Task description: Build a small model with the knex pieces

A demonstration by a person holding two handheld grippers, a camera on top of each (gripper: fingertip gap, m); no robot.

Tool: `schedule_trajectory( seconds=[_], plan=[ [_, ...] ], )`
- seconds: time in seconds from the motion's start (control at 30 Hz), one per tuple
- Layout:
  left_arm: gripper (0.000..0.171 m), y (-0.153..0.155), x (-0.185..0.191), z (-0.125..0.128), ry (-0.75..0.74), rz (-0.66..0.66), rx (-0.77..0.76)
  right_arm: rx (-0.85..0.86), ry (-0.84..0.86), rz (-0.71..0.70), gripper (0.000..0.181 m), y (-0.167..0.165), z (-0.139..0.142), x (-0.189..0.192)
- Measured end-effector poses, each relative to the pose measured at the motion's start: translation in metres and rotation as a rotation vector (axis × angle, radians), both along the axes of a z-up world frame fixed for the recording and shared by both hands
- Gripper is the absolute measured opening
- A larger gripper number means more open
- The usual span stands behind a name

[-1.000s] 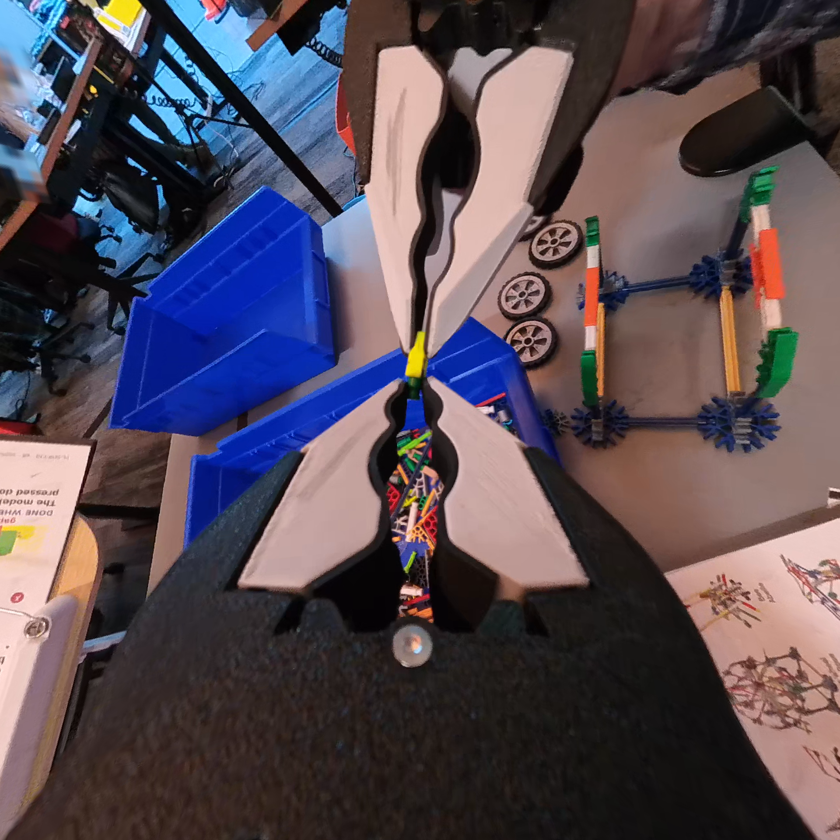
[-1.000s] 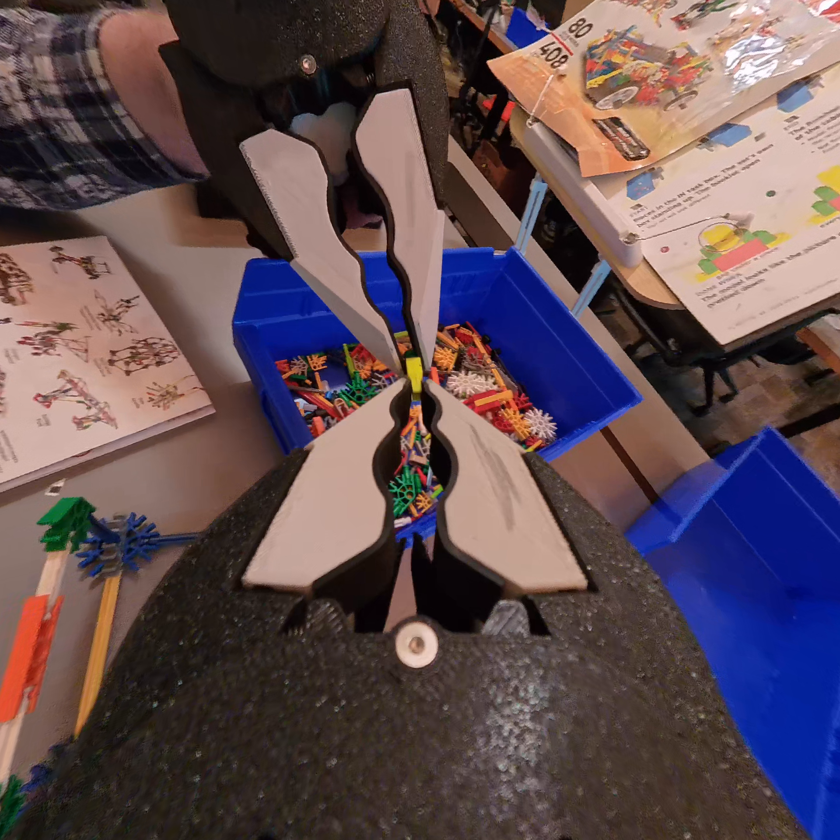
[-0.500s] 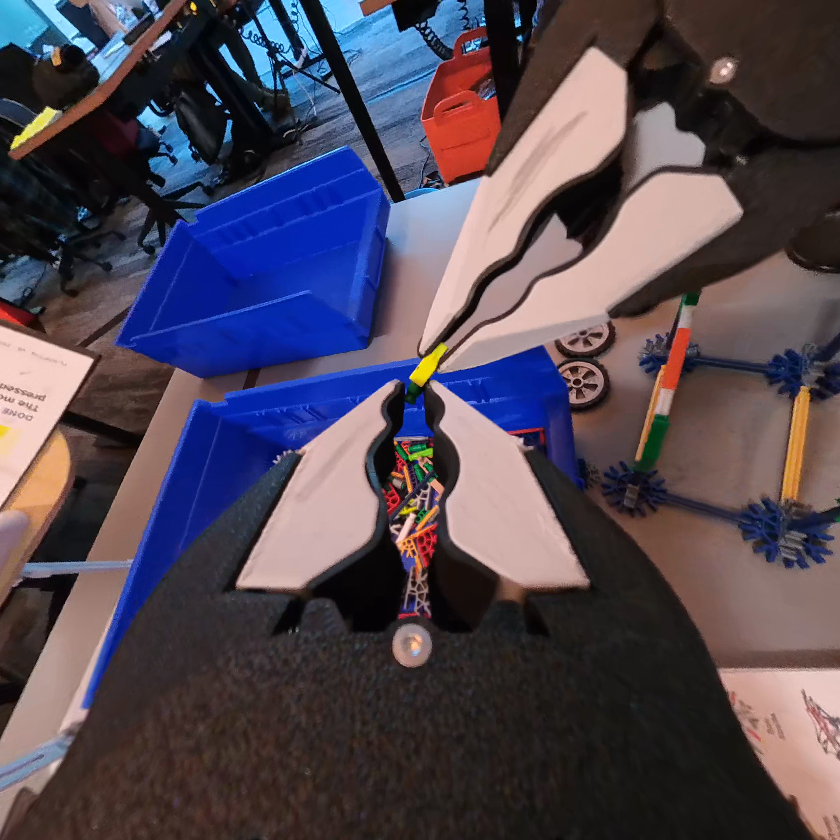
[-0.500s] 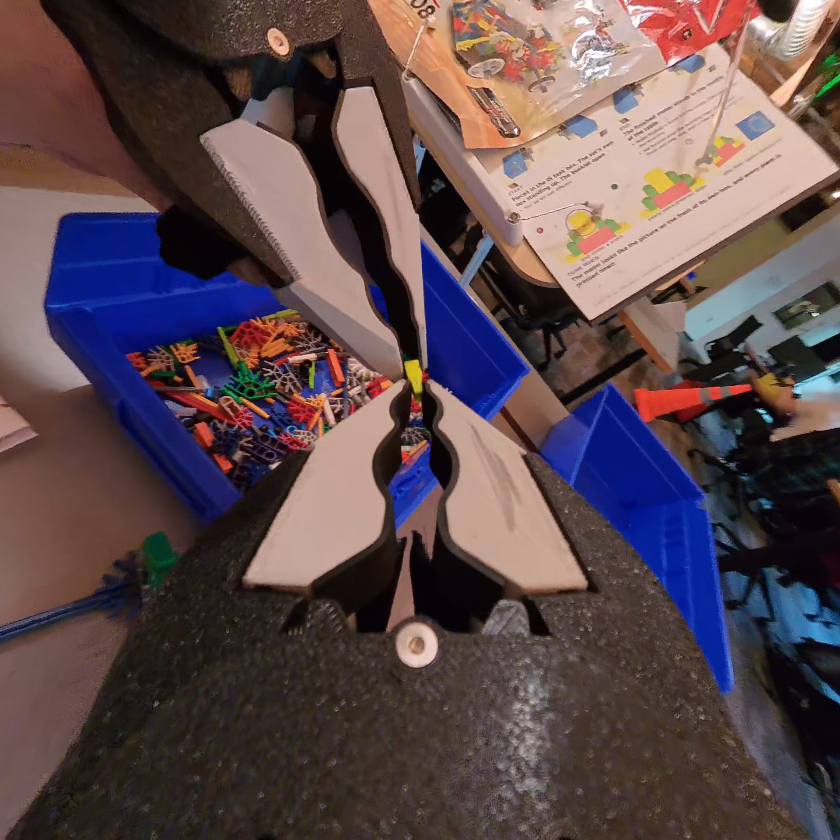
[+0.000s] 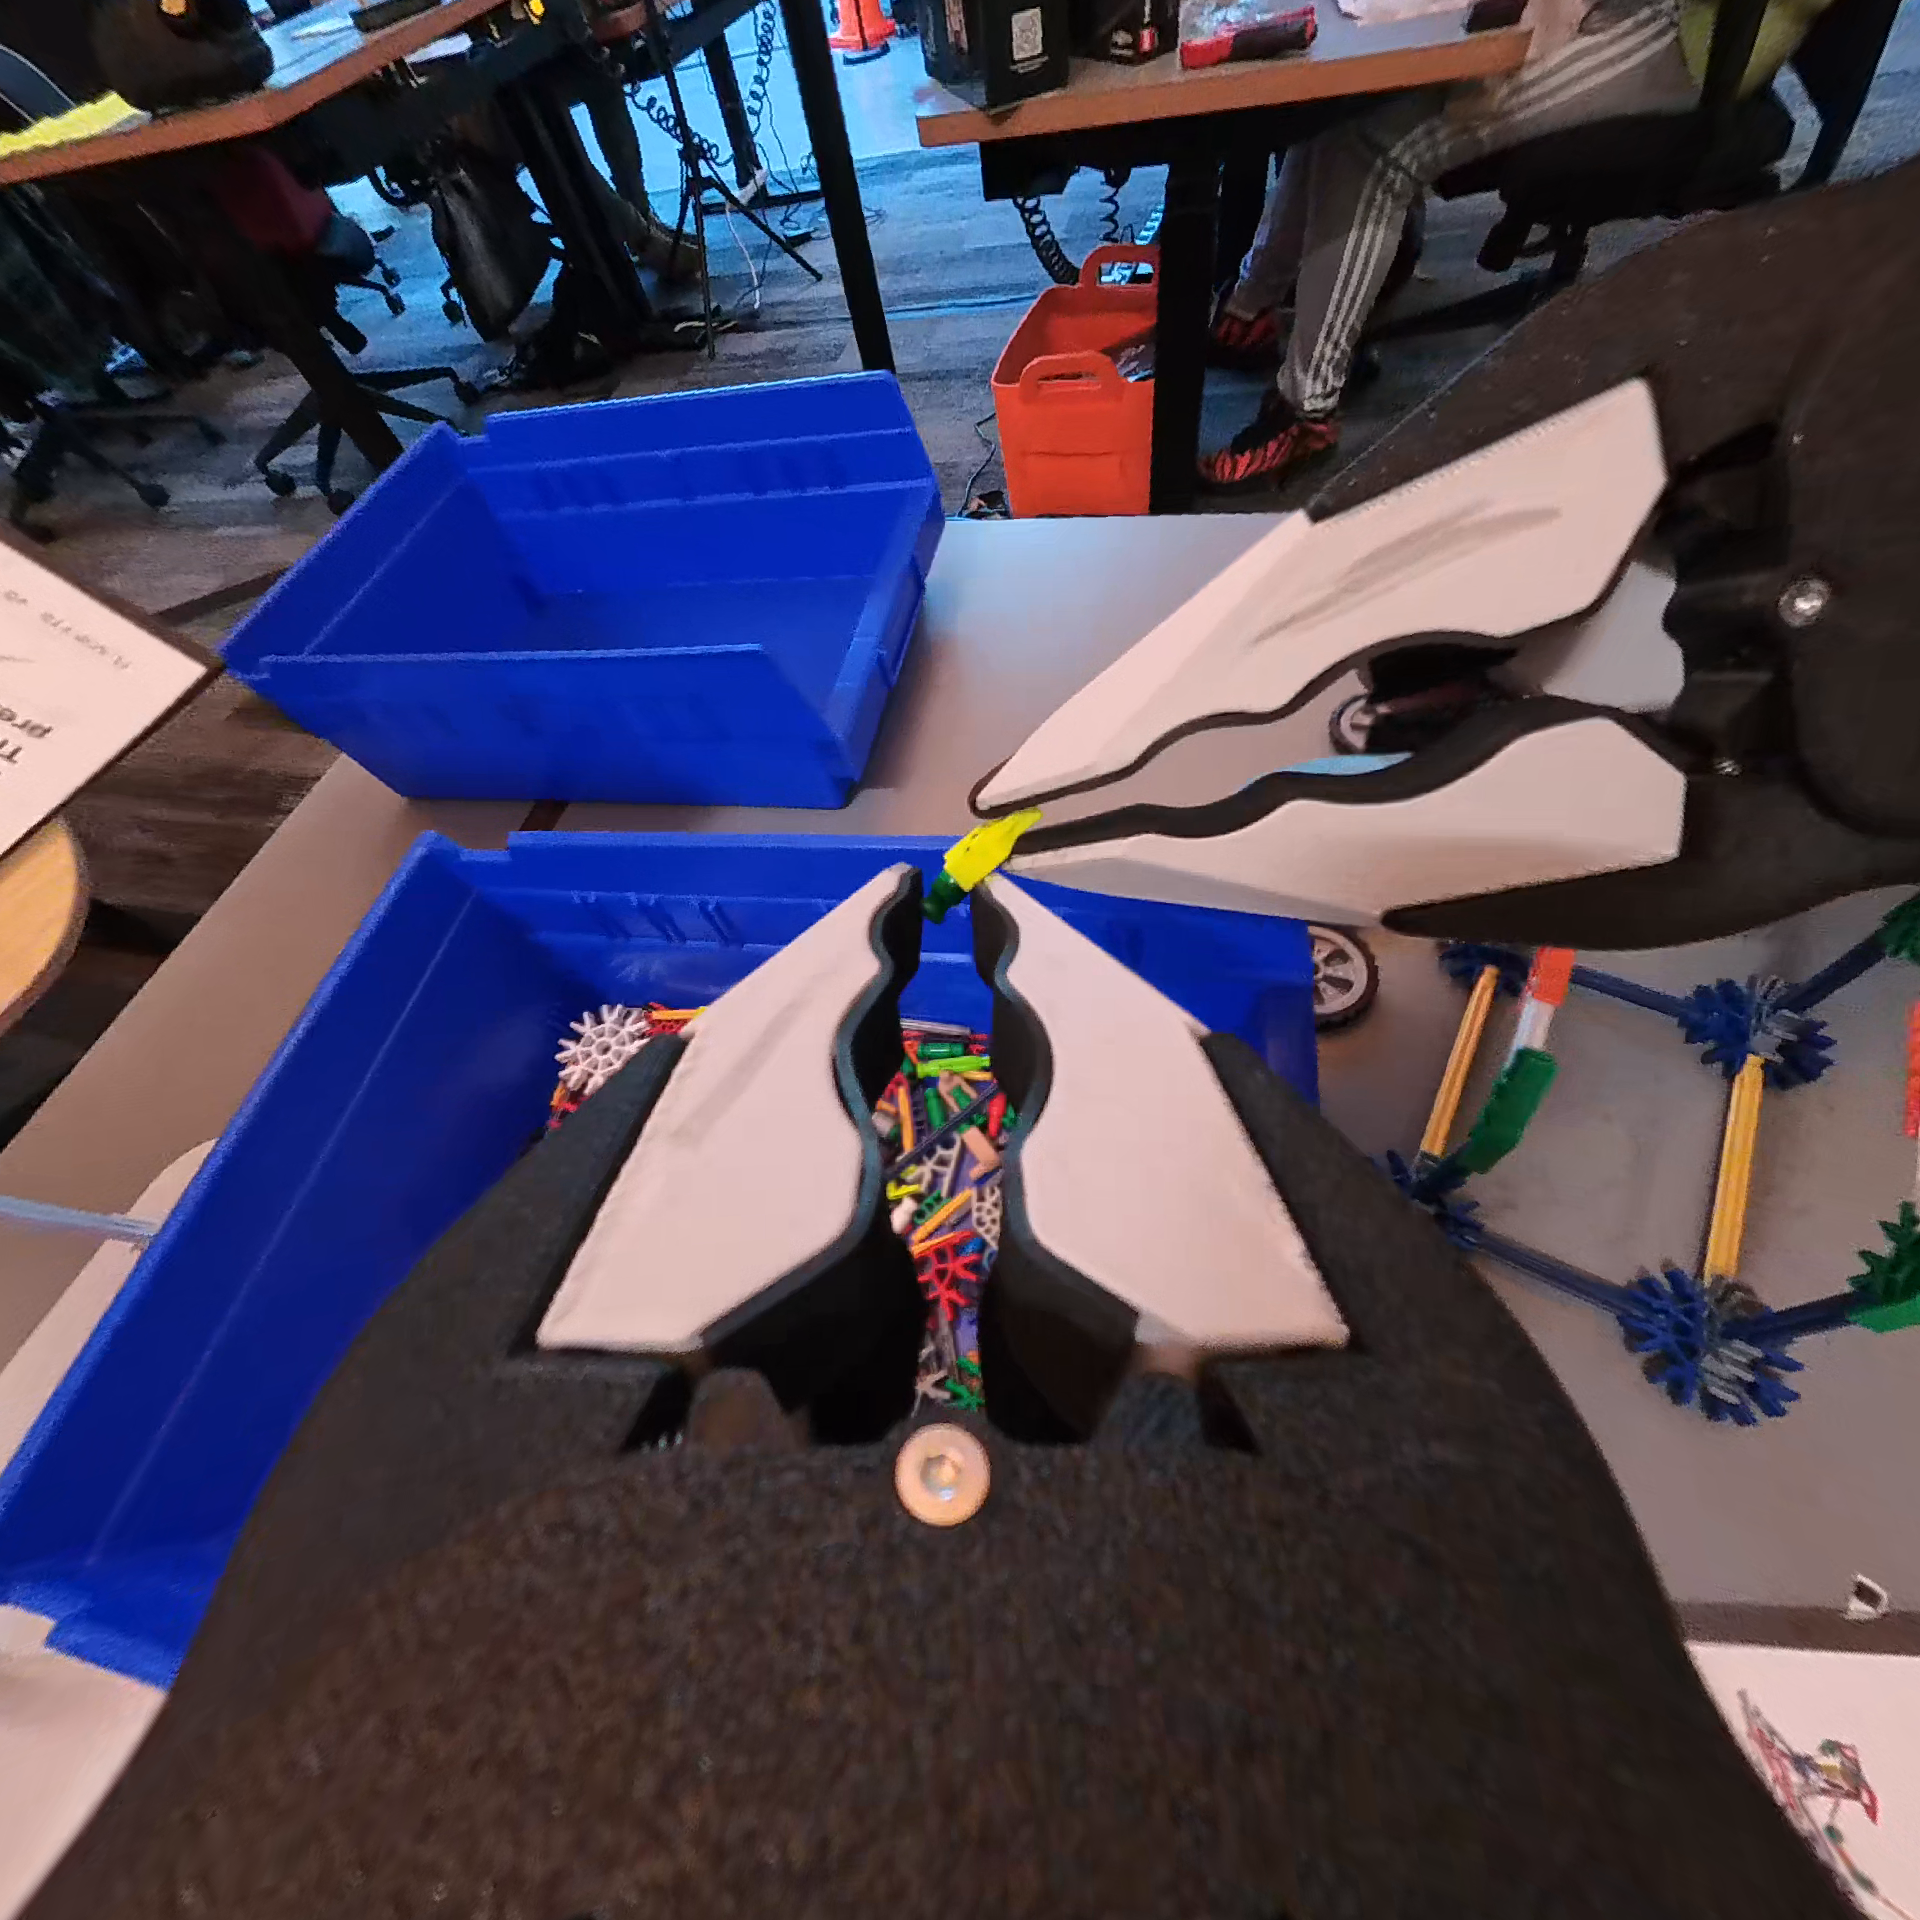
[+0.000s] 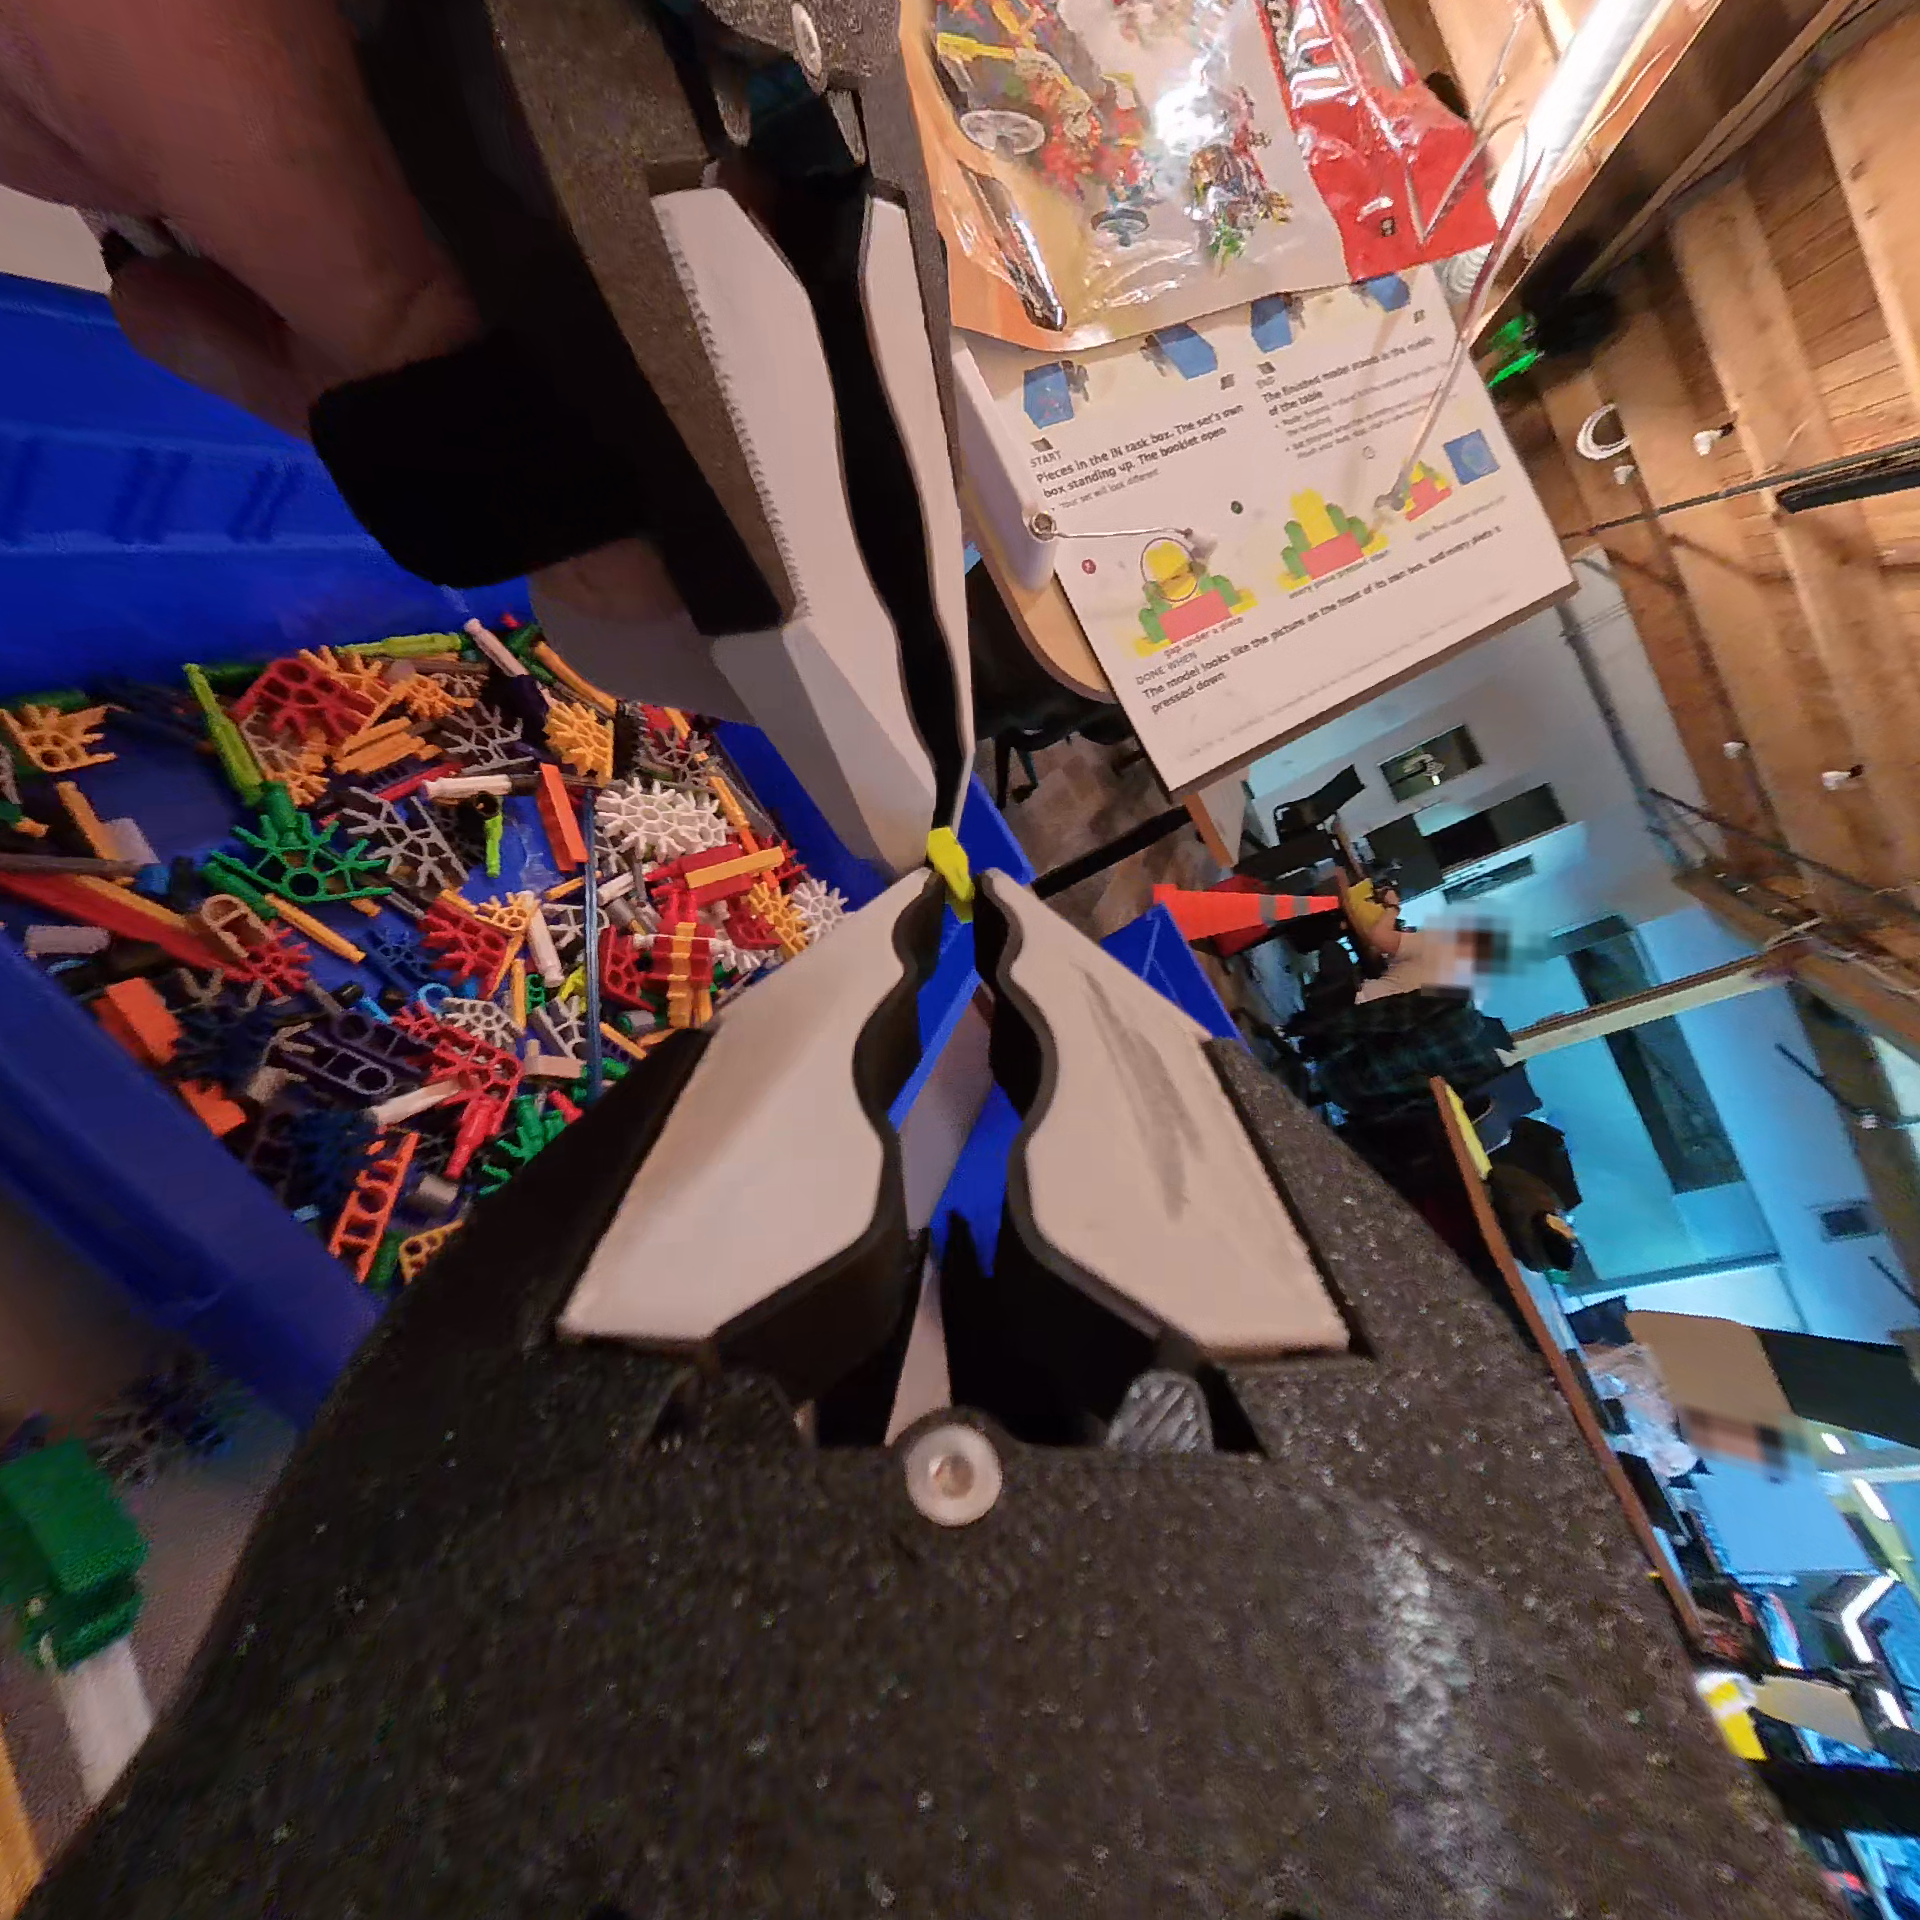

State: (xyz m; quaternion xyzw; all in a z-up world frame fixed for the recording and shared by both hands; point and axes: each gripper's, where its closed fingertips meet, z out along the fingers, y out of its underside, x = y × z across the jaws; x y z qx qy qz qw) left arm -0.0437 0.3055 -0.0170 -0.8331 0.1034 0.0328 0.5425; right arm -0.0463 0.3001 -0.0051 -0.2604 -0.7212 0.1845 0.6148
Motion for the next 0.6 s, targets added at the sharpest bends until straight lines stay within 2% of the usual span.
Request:
schedule_trajectory(
  seconds=[0.1, 0.23, 0.3, 0.43, 0.6],
  plan=[
    [0.005, -0.003, -0.005, 0.002, 0.067, -0.014, 0.001, -0.052, -0.038, 0.047, 0.003, -0.003, 0.000, -0.003],
    [0.004, -0.010, -0.005, 0.000, 0.357, -0.046, -0.060, -0.078, -0.119, 0.127, 0.010, -0.004, 0.000, -0.002],
    [0.002, -0.012, -0.001, 0.001, 0.453, -0.059, -0.072, -0.036, -0.155, 0.161, 0.012, -0.005, -0.002, 0.001],
    [0.002, -0.015, 0.000, 0.001, 0.623, -0.061, -0.091, 0.028, -0.184, 0.182, 0.005, -0.007, -0.003, 0.005],
    [0.003, -0.018, 0.001, -0.003, 0.819, -0.091, -0.118, 0.122, -0.217, 0.205, 0.010, -0.010, -0.012, 0.005]
  ],
)
